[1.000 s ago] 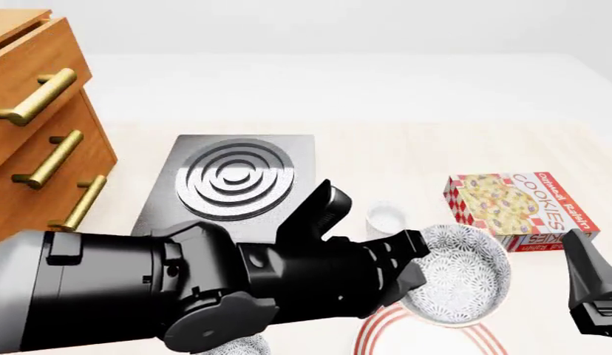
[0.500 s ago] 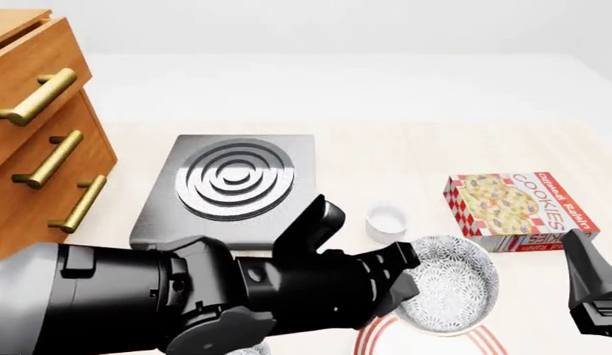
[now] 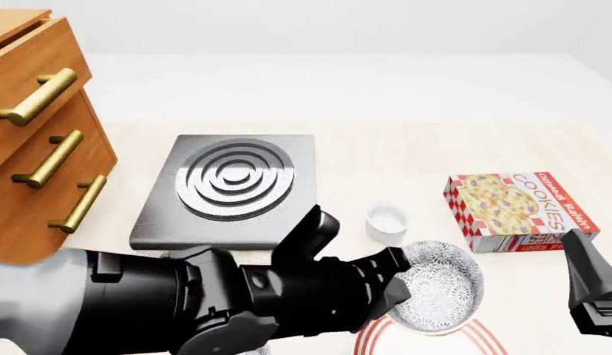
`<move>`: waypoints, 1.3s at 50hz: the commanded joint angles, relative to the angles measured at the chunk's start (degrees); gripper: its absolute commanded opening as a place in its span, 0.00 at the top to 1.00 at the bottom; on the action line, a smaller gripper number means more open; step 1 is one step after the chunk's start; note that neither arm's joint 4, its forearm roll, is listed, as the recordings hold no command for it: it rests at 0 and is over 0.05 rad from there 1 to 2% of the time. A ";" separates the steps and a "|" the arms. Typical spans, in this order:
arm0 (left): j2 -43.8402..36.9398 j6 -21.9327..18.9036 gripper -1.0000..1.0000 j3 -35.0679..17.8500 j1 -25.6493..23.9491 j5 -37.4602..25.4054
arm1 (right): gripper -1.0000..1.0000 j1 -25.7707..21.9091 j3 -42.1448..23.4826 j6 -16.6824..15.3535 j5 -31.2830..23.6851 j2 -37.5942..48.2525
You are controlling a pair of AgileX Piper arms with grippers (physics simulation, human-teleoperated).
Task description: Pick the akita bowl on the wooden cabinet and place it on the plate.
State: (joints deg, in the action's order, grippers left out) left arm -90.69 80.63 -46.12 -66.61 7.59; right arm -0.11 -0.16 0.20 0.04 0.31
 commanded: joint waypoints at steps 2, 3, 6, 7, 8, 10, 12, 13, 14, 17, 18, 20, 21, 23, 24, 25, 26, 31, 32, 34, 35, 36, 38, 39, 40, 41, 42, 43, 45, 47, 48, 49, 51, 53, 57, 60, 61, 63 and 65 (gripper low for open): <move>-1.95 1.51 1.00 0.80 -0.60 2.76 | 0.00 -0.01 0.00 -0.01 0.01 -0.01; -2.12 1.65 1.00 0.86 -0.65 2.93 | 0.00 -0.01 0.00 0.00 0.00 0.00; -2.50 2.01 1.00 1.07 -0.86 3.42 | 0.00 -0.01 0.00 0.00 0.00 0.00; -2.61 2.13 1.00 1.12 -0.99 3.58 | 0.00 0.00 0.00 0.00 0.00 0.00; -2.70 2.24 1.00 1.18 -1.03 3.72 | 0.00 0.01 0.00 0.01 0.00 0.00; -2.85 2.32 1.00 1.27 -1.02 3.96 | 0.00 0.00 0.00 0.00 0.00 0.00; -3.21 2.63 1.00 1.59 -1.05 4.49 | 0.00 0.01 0.00 0.01 0.00 0.00; -3.35 2.72 1.00 1.68 -1.07 4.67 | 0.00 -0.01 0.00 0.00 0.00 0.00; -3.45 2.75 1.00 1.74 -0.99 4.74 | 0.00 0.00 -1.05 0.05 -0.77 0.23; -3.86 2.96 1.00 1.93 -1.02 5.15 | 0.00 -0.01 -0.32 0.02 0.17 0.49; -3.96 3.00 1.00 1.96 -1.07 5.23 | 0.00 -0.01 -0.38 0.01 0.15 0.53; -4.10 3.04 1.00 1.98 -1.05 5.37 | 0.00 -0.01 -0.40 0.02 0.15 0.55; -4.27 3.14 1.00 2.07 -1.01 5.55 | 0.00 -0.01 -0.40 0.02 0.15 0.55; -4.54 3.10 1.00 2.16 -0.79 5.70 | 0.00 -0.01 -0.45 0.01 0.16 0.60; -4.70 3.11 1.00 2.16 -0.75 5.81 | 0.00 -0.01 -0.47 0.02 0.15 0.62; -4.79 3.16 1.00 2.16 -0.76 5.90 | 0.00 -0.01 -0.47 0.02 0.15 0.62; -4.86 3.21 1.00 2.17 -0.70 5.93 | 0.00 -0.01 -0.45 0.01 0.13 0.57; -5.23 3.47 1.00 2.22 -0.79 6.38 | 0.00 -0.01 -0.40 0.02 0.15 0.54; -5.30 3.44 1.00 2.21 -0.71 6.41 | 0.00 -0.01 -0.31 0.02 0.14 0.45; -5.63 3.61 1.00 2.37 -0.61 6.83 | 0.00 -0.01 -0.26 0.02 0.12 0.36; -5.73 3.71 1.00 2.44 -0.62 6.98 | 0.00 -0.01 -0.24 0.02 0.12 0.34; -5.73 3.71 1.00 2.44 -0.62 6.98 | 0.00 -0.01 -0.24 0.02 0.12 0.34; -5.91 3.78 1.00 2.44 -0.64 7.15 | 0.00 -0.01 -0.20 0.02 0.07 0.25; -6.04 3.95 1.00 2.51 -0.79 7.31 | 0.00 -0.01 -0.17 0.02 0.05 0.20; -6.10 4.01 1.00 2.51 -0.86 7.42 | 0.00 -0.01 -0.16 0.02 0.03 0.17; -6.21 4.09 1.00 2.52 -0.88 7.51 | 0.00 -0.01 -0.14 0.02 0.02 0.15; -6.28 4.10 1.00 2.48 -0.89 7.54 | 0.00 -0.01 -0.13 0.02 0.01 0.13; -6.34 4.11 1.00 2.46 -0.91 7.56 | 0.00 -0.01 -0.12 0.01 0.00 0.11; -6.57 4.16 1.00 2.45 -0.89 7.70 | 0.00 -0.01 -0.09 0.02 0.00 0.08; -6.73 4.24 1.00 2.47 -0.91 7.83 | 0.00 -0.01 -0.07 0.02 -0.01 0.05; -6.84 4.30 1.00 2.48 -0.94 7.94 | 0.00 -0.01 -0.07 0.02 -0.01 0.05; -6.91 4.32 1.00 2.48 -0.91 7.97 | 0.00 -0.01 -0.05 0.02 -0.01 0.03; -7.19 4.44 1.00 2.50 -0.86 8.18 | 0.00 -0.01 -0.02 0.02 0.00 0.01; -7.43 4.56 1.00 2.55 -0.86 8.37 | 0.00 -0.01 0.00 0.02 0.01 0.00; -7.81 4.75 1.00 2.51 -0.97 8.72 | 0.00 -0.01 0.02 0.02 0.03 0.00; -8.11 4.96 1.00 2.54 -1.00 9.02 | 0.00 -0.01 0.04 0.01 0.04 0.00; -8.22 5.02 1.00 2.59 -0.94 9.10 | 0.00 -0.01 0.04 0.01 0.04 0.00; -8.58 5.25 1.00 2.67 -0.89 9.45 | 0.00 -0.01 0.05 0.01 0.05 -0.01; -8.75 5.37 1.00 2.74 -0.93 9.67 | 0.00 -0.01 0.05 0.01 0.05 -0.01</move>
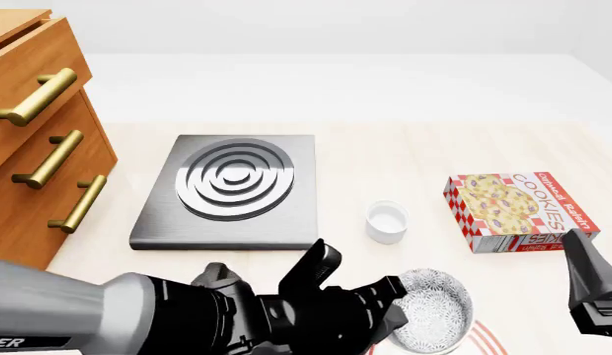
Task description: Pick the akita bowl on the wooden cabinet and place it on the plate.
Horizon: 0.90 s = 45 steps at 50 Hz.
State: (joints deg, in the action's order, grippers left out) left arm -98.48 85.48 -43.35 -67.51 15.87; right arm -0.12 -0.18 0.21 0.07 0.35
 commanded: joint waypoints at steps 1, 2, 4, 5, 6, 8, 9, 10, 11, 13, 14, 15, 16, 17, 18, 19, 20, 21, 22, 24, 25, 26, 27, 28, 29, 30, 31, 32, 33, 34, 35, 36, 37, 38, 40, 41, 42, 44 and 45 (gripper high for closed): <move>-1.11 0.60 1.00 0.04 0.00 1.55 | 0.00 0.00 0.07 0.00 0.02 -0.04; -1.34 0.60 1.00 0.06 0.13 1.70 | 0.00 0.00 0.07 0.00 0.02 -0.04; -1.62 0.72 1.00 0.14 0.18 1.93 | 0.00 0.00 0.06 0.00 0.02 -0.04; -1.72 0.74 1.00 0.14 0.22 1.96 | 0.00 0.00 0.06 0.00 0.02 -0.04; -1.76 0.78 1.00 0.14 0.19 2.01 | 0.00 0.00 0.07 0.00 0.02 -0.04; -2.03 0.92 1.00 0.15 0.21 2.23 | 0.00 0.00 0.06 -0.01 0.02 -0.04; -2.03 0.92 1.00 0.15 0.21 2.23 | 0.00 0.00 0.06 -0.01 0.02 -0.04; -2.31 1.08 1.00 0.28 0.20 2.51 | 0.00 0.01 0.06 -0.02 0.03 -0.02; -2.43 1.18 1.00 0.34 0.17 2.62 | 0.00 0.00 0.06 -0.02 0.03 -0.03; -2.30 1.08 1.00 0.39 0.23 2.41 | 0.00 0.01 0.06 -0.01 0.03 -0.02; -2.28 1.10 1.00 0.46 0.25 2.35 | 0.00 0.00 0.06 -0.01 0.02 -0.01; -2.25 0.99 1.00 0.43 0.31 2.23 | 0.00 0.02 0.06 0.00 0.03 -0.02; -2.15 0.85 1.00 0.34 0.45 2.01 | 0.00 0.00 0.06 0.01 0.03 -0.03; -2.09 0.72 1.00 0.24 0.68 1.84 | 0.00 0.01 0.06 -0.01 0.03 -0.03; -2.19 0.74 1.00 0.31 0.75 1.87 | 0.00 0.01 0.06 -0.01 0.03 -0.02; -2.22 0.76 1.00 0.35 0.75 1.90 | 0.00 0.00 0.06 0.00 0.03 -0.02; -2.29 0.82 1.00 0.40 0.74 2.00 | 0.00 0.00 0.06 -0.02 0.03 -0.03; -2.40 0.83 1.00 0.44 0.89 1.98 | 0.00 0.00 0.06 0.00 0.03 -0.02; -2.44 0.86 1.00 0.46 0.87 2.05 | 0.00 -0.01 0.06 -0.01 0.03 -0.02; -2.51 0.94 1.00 0.48 0.90 2.03 | 0.00 0.01 0.06 -0.02 0.03 -0.02; -2.50 0.92 1.00 0.45 0.90 2.02 | 0.00 0.01 0.06 -0.01 0.03 -0.03; -2.56 0.99 1.00 0.48 0.93 2.06 | 0.00 0.00 0.06 -0.02 0.03 -0.02; -2.69 1.06 1.00 0.56 0.95 2.16 | 0.00 0.00 0.06 -0.01 0.03 -0.03; -2.78 1.10 1.00 0.63 0.99 2.22 | 0.00 0.00 0.06 -0.01 0.03 -0.03; -2.78 1.10 1.00 0.64 0.99 2.22 | 0.00 0.00 0.06 -0.01 0.03 -0.03; -2.86 1.11 1.00 0.71 1.11 2.21 | 0.00 0.01 0.06 0.00 0.03 -0.02; -2.89 1.13 1.00 0.77 1.16 2.26 | 0.00 0.03 0.06 0.06 0.07 -0.09; -2.95 1.18 1.00 0.85 1.20 2.32 | 0.00 -0.12 0.05 -0.14 0.02 0.01; -2.96 1.12 1.00 0.92 1.31 2.31 | 0.00 0.00 0.03 -0.03 0.00 -0.03; -2.96 1.18 1.00 1.04 1.36 2.35 | 0.00 0.00 0.02 -0.03 0.00 -0.01; -2.93 1.18 1.00 1.12 1.42 2.34 | 0.00 0.00 0.01 -0.01 0.01 0.00; -2.92 1.18 1.00 1.19 1.44 2.36 | 0.00 0.00 0.00 -0.02 0.02 0.02; -2.90 1.18 1.00 1.28 1.46 2.39 | 0.00 0.00 -0.01 -0.02 0.03 0.05; -2.96 1.24 1.00 1.38 1.49 2.46 | 0.00 0.00 -0.01 -0.02 0.03 0.06; -2.96 1.24 1.00 1.54 1.57 2.49 | 0.00 0.00 -0.02 -0.02 0.06 0.09; -2.99 1.31 1.00 1.63 1.58 2.55 | 0.00 0.00 -0.02 -0.02 0.08 0.11; -3.04 1.34 1.00 1.77 1.58 2.63 | 0.00 0.00 -0.02 -0.02 0.09 0.12; -3.04 1.27 1.00 1.79 1.71 2.50 | 0.00 0.00 -0.02 -0.02 0.09 0.12; -3.05 1.29 1.00 1.83 1.69 2.51 | 0.00 0.00 -0.02 -0.02 0.10 0.13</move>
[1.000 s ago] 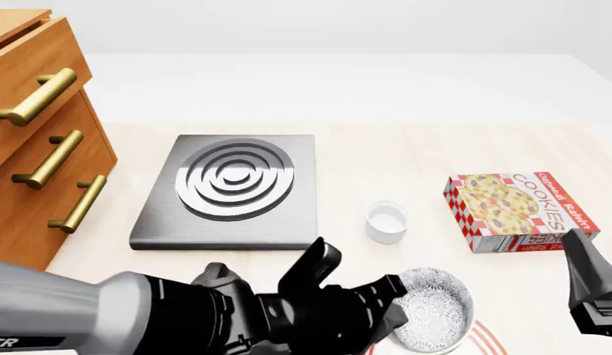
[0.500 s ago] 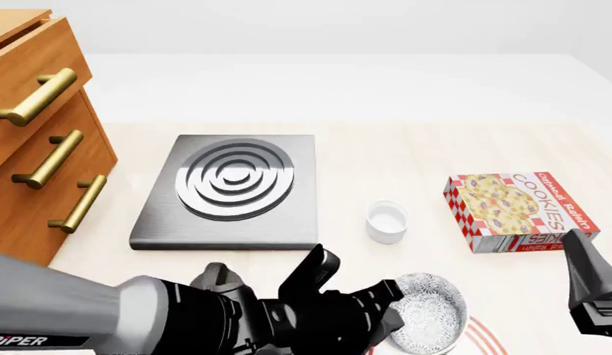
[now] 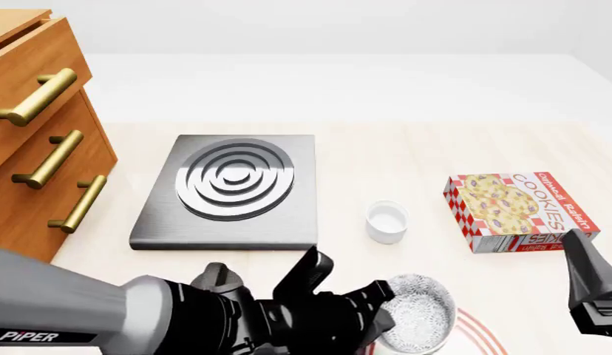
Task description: Pick the akita bowl on the wooden cabinet and place it on the plate.
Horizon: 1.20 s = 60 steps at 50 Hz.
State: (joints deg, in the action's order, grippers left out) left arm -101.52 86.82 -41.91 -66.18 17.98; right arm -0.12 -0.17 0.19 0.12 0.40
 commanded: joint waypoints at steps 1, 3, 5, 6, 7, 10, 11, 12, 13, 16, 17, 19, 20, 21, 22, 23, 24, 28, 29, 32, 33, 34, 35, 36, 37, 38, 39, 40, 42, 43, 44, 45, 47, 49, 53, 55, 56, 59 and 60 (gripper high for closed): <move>-0.03 0.00 1.00 0.46 0.36 0.42 | 0.00 0.00 -0.03 0.00 0.06 0.09; -0.13 0.05 1.00 0.50 0.31 0.48 | 0.00 0.00 -0.02 0.00 0.08 0.11; -0.29 0.12 1.00 0.48 0.19 0.49 | 0.00 0.00 -0.02 0.00 0.10 0.12; -0.35 0.03 1.00 0.33 0.09 0.39 | 0.00 0.00 -0.02 0.00 0.13 0.14; -0.39 0.04 1.00 0.18 0.02 0.28 | 0.00 0.00 -0.01 0.00 0.14 0.15; -0.62 0.13 1.00 0.08 -0.21 0.31 | 0.00 0.00 -0.01 0.00 0.15 0.15; -0.65 0.09 1.00 0.00 -0.24 0.26 | 0.00 0.00 0.00 0.00 0.15 0.15; -0.75 0.17 1.00 0.03 -0.30 0.34 | 0.00 0.00 0.00 0.00 0.15 0.14; -0.86 0.21 1.00 0.04 -0.34 0.39 | 0.00 0.00 0.00 0.00 0.14 0.14; -0.97 0.26 1.00 -0.01 -0.49 0.39 | 0.00 0.01 0.01 0.00 0.11 0.10; -1.04 0.26 1.00 -0.06 -0.59 0.40 | 0.00 0.01 0.01 0.00 0.11 0.10; -1.19 0.35 1.00 -0.06 -0.71 0.52 | 0.00 0.01 0.02 0.00 0.05 0.03; -1.19 0.35 1.00 -0.06 -0.71 0.52 | 0.00 0.01 0.02 0.00 0.04 0.02; -1.27 0.34 1.00 -0.16 -0.73 0.48 | 0.00 0.00 0.02 0.00 0.02 0.00; -1.33 0.36 1.00 -0.24 -0.81 0.48 | 0.00 0.00 0.02 0.00 0.02 -0.01; -1.39 0.36 1.00 -0.32 -0.77 0.45 | 0.00 0.01 0.03 0.00 0.02 -0.01; -1.49 0.35 1.00 -0.38 -0.81 0.51 | 0.00 0.01 0.03 0.00 0.02 -0.01; -1.86 0.47 1.00 -0.55 -0.95 0.64 | 0.00 0.01 0.04 0.01 -0.03 -0.08; -1.93 0.47 1.00 -0.59 -1.00 0.66 | 0.00 0.01 0.04 0.01 -0.04 -0.09; -2.14 0.62 1.00 -0.64 -1.17 0.80 | 0.00 0.01 0.05 0.01 -0.05 -0.10; -2.21 0.69 1.00 -0.60 -1.20 0.89 | 0.00 0.01 0.05 0.01 -0.06 -0.11; -2.25 0.70 1.00 -0.57 -1.14 0.91 | 0.00 0.01 0.05 0.01 -0.06 -0.11; -2.23 0.66 1.00 -0.60 -1.14 0.87 | 0.00 0.01 0.05 0.01 -0.06 -0.12; -2.26 0.69 1.00 -0.61 -1.15 0.85 | 0.00 0.01 0.05 0.01 -0.07 -0.12; -2.28 0.68 1.00 -0.66 -1.13 0.81 | 0.00 0.01 0.05 0.01 -0.08 -0.12; -2.35 0.72 1.00 -0.65 -1.14 0.86 | 0.00 0.01 0.05 0.01 -0.08 -0.13; -2.44 0.77 1.00 -0.60 -1.15 0.93 | 0.00 0.01 0.05 0.01 -0.08 -0.13; -2.43 0.76 1.00 -0.60 -1.19 0.96 | 0.00 0.01 0.05 0.01 -0.08 -0.13; -2.52 0.91 1.00 -0.44 -1.19 1.15 | 0.00 0.01 0.04 0.01 -0.08 -0.12; -2.57 0.96 1.00 -0.37 -1.16 1.22 | 0.00 0.01 0.04 0.02 -0.08 -0.12; -2.60 1.06 1.00 -0.29 -1.19 1.30 | 0.00 0.00 0.04 0.02 -0.07 -0.10; -2.56 1.02 1.00 -0.29 -1.16 1.27 | 0.00 0.01 0.04 0.01 -0.07 -0.10; -2.58 1.12 1.00 -0.18 -1.19 1.42 | 0.00 0.00 0.04 0.01 -0.07 -0.10; -2.72 1.22 1.00 -0.08 -1.27 1.64 | 0.00 0.02 0.04 0.01 -0.06 -0.11; -3.12 1.52 1.00 0.02 -1.50 2.00 | 0.00 0.02 0.04 0.02 -0.07 -0.11; -3.14 1.54 1.00 -0.01 -1.53 2.00 | 0.00 0.01 0.04 0.01 -0.06 -0.11; -3.26 1.63 1.00 -0.07 -1.57 2.05 | 0.00 0.00 0.04 0.02 -0.06 -0.11; -3.36 1.66 1.00 -0.18 -1.66 2.02 | 0.00 0.01 0.04 0.02 -0.07 -0.10; -3.44 1.68 1.00 -0.18 -1.66 2.07 | 0.00 0.01 0.04 0.01 -0.06 -0.10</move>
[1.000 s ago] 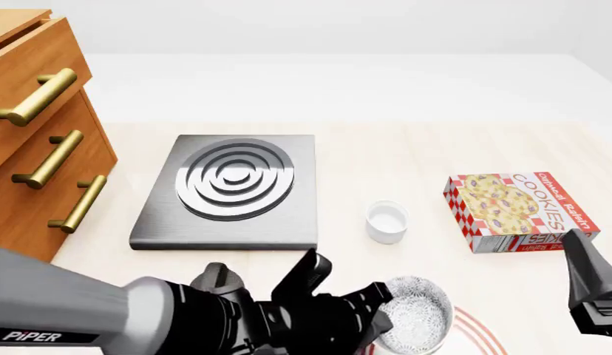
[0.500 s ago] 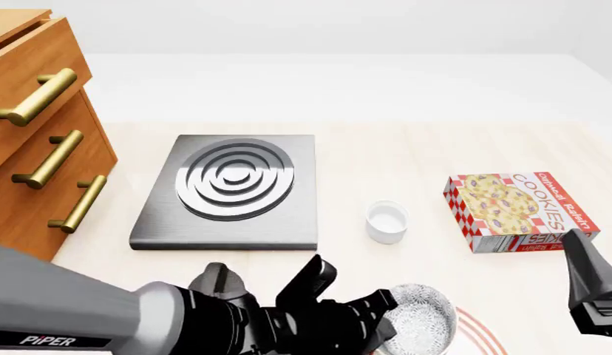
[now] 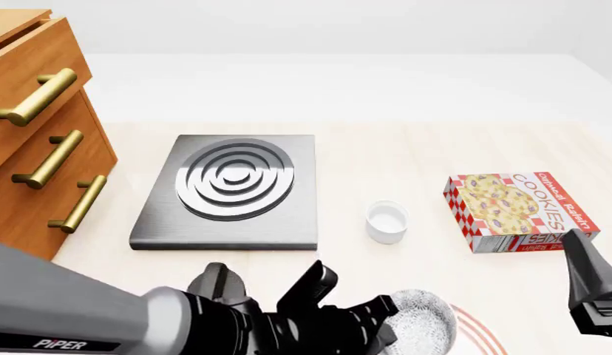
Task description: Pick the akita bowl on the wooden cabinet and place it on the plate.
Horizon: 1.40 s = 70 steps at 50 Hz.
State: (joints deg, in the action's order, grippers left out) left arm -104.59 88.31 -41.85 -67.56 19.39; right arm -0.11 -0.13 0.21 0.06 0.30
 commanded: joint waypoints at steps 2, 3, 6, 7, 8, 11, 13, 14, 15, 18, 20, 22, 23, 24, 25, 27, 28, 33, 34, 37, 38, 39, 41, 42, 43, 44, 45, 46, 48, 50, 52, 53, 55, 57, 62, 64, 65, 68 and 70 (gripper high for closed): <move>-0.48 0.28 1.00 -0.25 -0.40 0.76 | 0.00 0.00 0.00 0.00 0.00 0.00; -0.50 0.29 1.00 -0.26 -0.43 0.77 | 0.00 0.01 0.00 0.00 -0.01 0.00; -0.55 0.37 1.00 -0.19 -0.55 0.89 | 0.00 0.00 0.00 0.01 0.00 -0.01; -0.61 0.43 1.00 -0.18 -0.61 0.98 | 0.00 0.00 0.00 0.00 -0.01 0.00; -0.67 0.50 1.00 -0.15 -0.68 1.06 | 0.00 0.01 0.00 0.01 0.00 0.00; -0.75 0.57 1.00 -0.16 -0.75 1.13 | 0.00 0.00 0.00 0.01 -0.01 0.00; -0.75 0.57 1.00 -0.22 -0.78 1.09 | 0.00 -0.01 0.00 -0.01 -0.01 0.01; -0.78 0.60 1.00 -0.20 -0.75 1.13 | 0.00 0.00 0.00 0.00 -0.01 0.00; -0.82 0.62 1.00 -0.18 -0.75 1.18 | 0.00 0.01 0.00 0.00 0.00 -0.01; -0.78 0.61 1.00 -0.23 -0.71 1.08 | 0.00 0.01 0.00 -0.02 0.00 -0.01; -0.77 0.61 1.00 -0.27 -0.70 1.03 | 0.00 0.01 0.00 0.01 0.00 0.00; -0.82 0.66 1.00 -0.21 -0.65 1.06 | 0.00 0.01 0.00 -0.01 0.00 -0.01; -0.79 0.62 1.00 -0.25 -0.64 1.04 | 0.00 0.00 0.00 0.00 0.00 -0.01; -0.80 0.63 1.00 -0.24 -0.62 1.03 | 0.00 0.00 0.00 0.00 -0.01 0.00; -0.82 0.61 1.00 -0.26 -0.60 1.00 | 0.00 0.01 0.00 0.00 0.00 -0.01; -0.81 0.56 1.00 -0.28 -0.56 1.00 | 0.00 0.01 0.00 0.00 0.00 -0.01; -0.81 0.56 1.00 -0.28 -0.56 1.00 | 0.00 0.01 0.00 0.00 0.00 -0.01; -0.75 0.64 1.00 0.12 -0.48 1.31 | 0.00 0.00 0.00 -0.01 0.00 -0.01; -0.73 0.70 1.00 0.21 -0.53 1.40 | 0.00 0.00 0.00 0.01 -0.01 0.00; -0.75 0.82 1.00 0.44 -0.53 1.64 | 0.00 0.00 0.00 0.00 0.00 0.00; -0.71 0.78 1.00 0.45 -0.52 1.65 | 0.00 0.00 0.00 -0.01 -0.01 0.00; -0.79 0.90 1.00 0.56 -0.53 1.79 | 0.00 0.00 0.00 0.01 0.00 -0.01; -0.71 0.83 1.00 0.56 -0.47 1.74 | 0.00 -0.01 0.00 0.01 -0.01 0.00; -0.75 0.90 1.00 0.65 -0.45 1.82 | 0.00 0.00 0.00 0.00 0.00 -0.01; -0.79 0.90 1.00 0.74 -0.35 1.86 | 0.00 0.00 0.00 0.00 0.00 0.00; -0.79 0.92 1.00 0.77 -0.43 1.93 | 0.00 0.01 0.00 -0.01 0.00 0.00; -0.79 0.97 1.00 0.81 -0.41 1.92 | 0.00 -0.01 0.00 0.00 -0.01 0.00; -0.76 0.92 1.00 0.74 -0.41 1.87 | 0.00 -0.01 0.00 -0.01 0.00 0.00; -0.78 0.96 1.00 0.67 -0.39 1.90 | 0.00 0.00 0.00 -0.01 0.00 0.00; -0.84 0.98 1.00 0.53 -0.40 1.93 | 0.00 0.00 0.00 0.00 -0.01 0.00; -0.79 0.92 1.00 0.42 -0.43 1.93 | 0.00 0.00 0.00 0.00 -0.01 0.00; -0.77 0.87 1.00 0.36 -0.45 1.93 | 0.00 0.00 0.00 0.01 0.00 0.00; -0.75 1.02 1.00 0.28 -1.03 2.41 | 0.00 0.01 0.00 0.01 0.00 -0.01; -0.64 0.75 0.00 -0.02 -1.16 2.08 | 0.00 0.11 0.00 0.04 -0.03 0.02; -0.45 0.01 0.00 -0.69 -1.79 1.75 | 0.00 -0.03 0.05 0.02 0.04 0.02; -0.32 -0.17 0.00 -0.77 -1.77 1.64 | 0.00 -0.03 0.07 0.02 0.03 -0.02; -0.29 -0.23 0.00 -0.80 -1.87 1.68 | 0.00 -0.04 0.07 -0.08 0.03 -0.02; -0.18 -0.49 0.00 -1.04 -1.92 1.33 | 0.00 -0.04 0.07 -0.06 0.06 -0.01; -0.17 -0.65 0.00 -1.17 -1.78 1.08 | 0.00 -0.04 0.07 -0.02 0.06 0.01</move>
State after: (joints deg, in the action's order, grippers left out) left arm -104.95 88.39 -42.44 -68.97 21.09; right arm -0.13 -0.08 0.19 0.09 0.29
